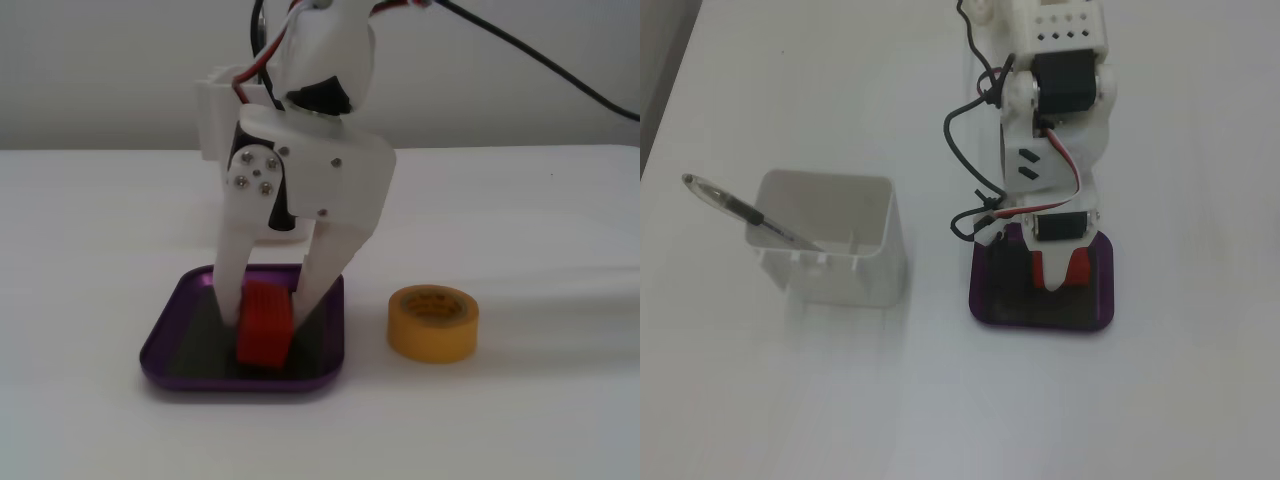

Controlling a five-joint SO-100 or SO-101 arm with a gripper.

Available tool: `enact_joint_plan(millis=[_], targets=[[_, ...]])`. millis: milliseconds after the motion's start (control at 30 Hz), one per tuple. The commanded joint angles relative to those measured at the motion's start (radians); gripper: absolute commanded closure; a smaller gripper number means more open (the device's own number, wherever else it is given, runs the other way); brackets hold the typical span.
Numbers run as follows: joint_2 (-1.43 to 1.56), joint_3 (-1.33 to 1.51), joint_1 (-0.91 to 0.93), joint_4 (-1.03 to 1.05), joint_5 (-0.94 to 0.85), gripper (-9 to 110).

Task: Remove the cube from the box.

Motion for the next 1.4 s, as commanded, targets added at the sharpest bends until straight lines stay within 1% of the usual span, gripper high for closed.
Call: enact_joint_plan(millis=[0,133,333,433,600,667,767,833,900,967,1200,1300,1367], targets=[[0.025,-0.038,-0.009,0.003,-0.008,102],[0.086,-0.155,-0.012,0.101,0.005,102],[0.219,-0.365,-0.017,0.333,0.006,102],[0.279,-0.405,-0.011,0.446,0.006,102],[0.374,-0.402,-0.002,0.634,-0.003,102],[0.419,-0.383,-0.002,0.670,-0.003,102],[0.531,-0.261,-0.005,0.669,-0.008,102],[0.611,-0.129,-0.012,0.664,-0.008,102],[0.693,0.017,-0.011,0.624,-0.002,102],[0.779,0.187,0.000,0.540,-0.006,102],[1.025,0.857,0.028,0.067,-0.034,102],[1.083,1.023,0.087,-0.101,-0.035,102],[1.091,1.074,0.143,-0.178,-0.035,102]])
